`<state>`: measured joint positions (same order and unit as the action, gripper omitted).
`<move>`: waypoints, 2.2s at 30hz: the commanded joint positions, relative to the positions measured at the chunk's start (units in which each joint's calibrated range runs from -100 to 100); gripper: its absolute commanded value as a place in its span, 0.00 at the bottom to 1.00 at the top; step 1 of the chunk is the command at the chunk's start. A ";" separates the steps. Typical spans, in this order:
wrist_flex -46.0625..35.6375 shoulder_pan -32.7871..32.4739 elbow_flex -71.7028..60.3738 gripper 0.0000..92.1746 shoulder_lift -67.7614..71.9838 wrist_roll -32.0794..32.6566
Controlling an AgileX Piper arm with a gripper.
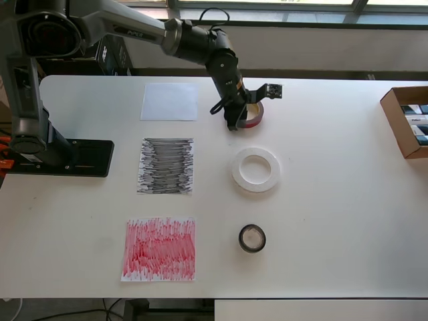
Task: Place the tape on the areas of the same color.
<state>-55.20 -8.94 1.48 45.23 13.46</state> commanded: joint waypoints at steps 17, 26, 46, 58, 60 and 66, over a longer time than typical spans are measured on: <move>1.95 -1.09 -0.16 0.51 3.32 1.37; 1.95 -0.86 -0.44 0.51 5.28 2.35; 1.11 -0.62 -1.16 0.00 3.69 1.78; 1.78 1.67 8.65 0.00 -16.79 -3.38; 1.78 3.48 12.19 0.00 -20.44 -4.36; 2.04 9.40 21.74 0.00 -29.33 -7.72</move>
<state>-52.84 -3.31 15.70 23.95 7.81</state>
